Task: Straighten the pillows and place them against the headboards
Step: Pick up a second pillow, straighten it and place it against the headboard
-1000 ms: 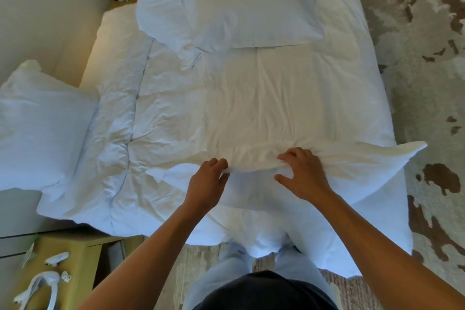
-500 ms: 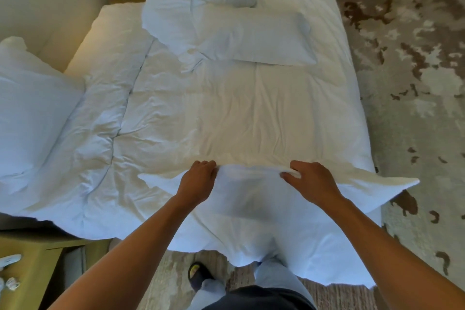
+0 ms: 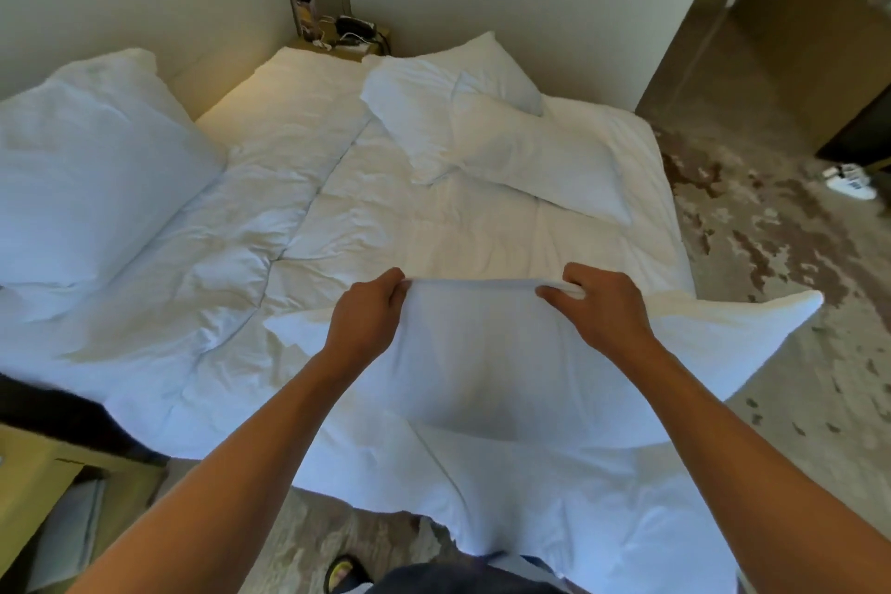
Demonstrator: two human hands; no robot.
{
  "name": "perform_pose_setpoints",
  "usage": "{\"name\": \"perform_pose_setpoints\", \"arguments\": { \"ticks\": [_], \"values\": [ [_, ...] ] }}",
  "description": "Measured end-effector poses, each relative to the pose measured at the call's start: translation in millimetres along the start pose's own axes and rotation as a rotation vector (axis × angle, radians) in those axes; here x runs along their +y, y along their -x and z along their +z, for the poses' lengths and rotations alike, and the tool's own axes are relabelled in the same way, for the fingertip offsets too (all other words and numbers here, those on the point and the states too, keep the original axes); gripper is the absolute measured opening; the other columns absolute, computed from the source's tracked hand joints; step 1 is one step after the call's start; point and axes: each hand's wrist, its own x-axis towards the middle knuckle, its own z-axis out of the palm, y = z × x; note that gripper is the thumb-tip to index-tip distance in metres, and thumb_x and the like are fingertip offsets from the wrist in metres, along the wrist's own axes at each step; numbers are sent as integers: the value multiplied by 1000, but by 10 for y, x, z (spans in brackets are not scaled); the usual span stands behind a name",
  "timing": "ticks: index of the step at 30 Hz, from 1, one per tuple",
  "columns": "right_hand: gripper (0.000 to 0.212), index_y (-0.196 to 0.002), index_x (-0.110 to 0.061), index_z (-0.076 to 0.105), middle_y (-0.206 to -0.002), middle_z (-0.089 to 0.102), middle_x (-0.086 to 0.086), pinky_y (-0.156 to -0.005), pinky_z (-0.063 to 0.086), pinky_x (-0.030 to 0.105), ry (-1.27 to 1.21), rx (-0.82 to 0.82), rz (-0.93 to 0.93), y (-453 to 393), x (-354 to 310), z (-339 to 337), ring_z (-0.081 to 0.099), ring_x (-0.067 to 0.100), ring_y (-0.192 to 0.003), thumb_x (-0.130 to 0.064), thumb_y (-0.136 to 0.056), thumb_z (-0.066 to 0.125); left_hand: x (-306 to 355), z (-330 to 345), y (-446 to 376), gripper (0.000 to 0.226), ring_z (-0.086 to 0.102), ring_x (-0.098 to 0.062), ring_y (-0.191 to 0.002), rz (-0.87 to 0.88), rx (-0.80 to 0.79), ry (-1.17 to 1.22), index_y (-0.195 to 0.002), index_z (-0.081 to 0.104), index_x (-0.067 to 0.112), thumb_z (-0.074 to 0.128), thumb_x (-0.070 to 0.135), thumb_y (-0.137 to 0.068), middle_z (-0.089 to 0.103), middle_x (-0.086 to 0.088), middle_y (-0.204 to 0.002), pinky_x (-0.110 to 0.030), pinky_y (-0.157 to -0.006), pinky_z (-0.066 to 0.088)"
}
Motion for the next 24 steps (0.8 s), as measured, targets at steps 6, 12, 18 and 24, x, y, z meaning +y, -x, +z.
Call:
{"name": "perform_pose_setpoints", "arguments": {
  "ticks": [6, 12, 18, 24],
  "values": [
    [54, -64, -24, 40, -55, 50, -4, -51, 34, 33, 7, -2, -136, -302, -1197, 385, 50, 12, -53, -61, -89, 70, -865, -938, 218, 25, 46, -11, -51, -76, 135, -78, -85, 50, 25, 40, 37, -105, 52, 8, -58, -25, -47, 31],
    [58, -66, -24, 38, -55, 49, 0, -51, 32, 33, -43, -148, -235, -409, -2178, 1132, 48, 17, -53, -74, -84, 61, -1733, -1578, 701, 28, 54, -22, -60, -259, 158, -101, -83, 50, 21, 40, 35, -104, 53, 5, -62, -29, -49, 33],
    [50, -63, -34, 37, -52, 42, -1, -50, 34, 33, -58, -179, -364, -634, -3067, 1487, 48, 14, -51, -73, -84, 59, -2276, -2097, 949, 32, 49, -19, -54, -358, 237, -64, -76, 46, 18, 42, 31, -105, 49, 3, -58, -33, -48, 37],
    [57, -62, -25, 35, -53, 47, -2, -51, 36, 32, -49, -164, -431, -1087, -3657, 1694, 53, 17, -54, -69, -86, 63, -2591, -2438, 791, 33, 57, -22, -60, -435, 312, -79, -81, 52, 18, 40, 35, -106, 57, 1, -63, -41, -58, 52]
  ]
}}
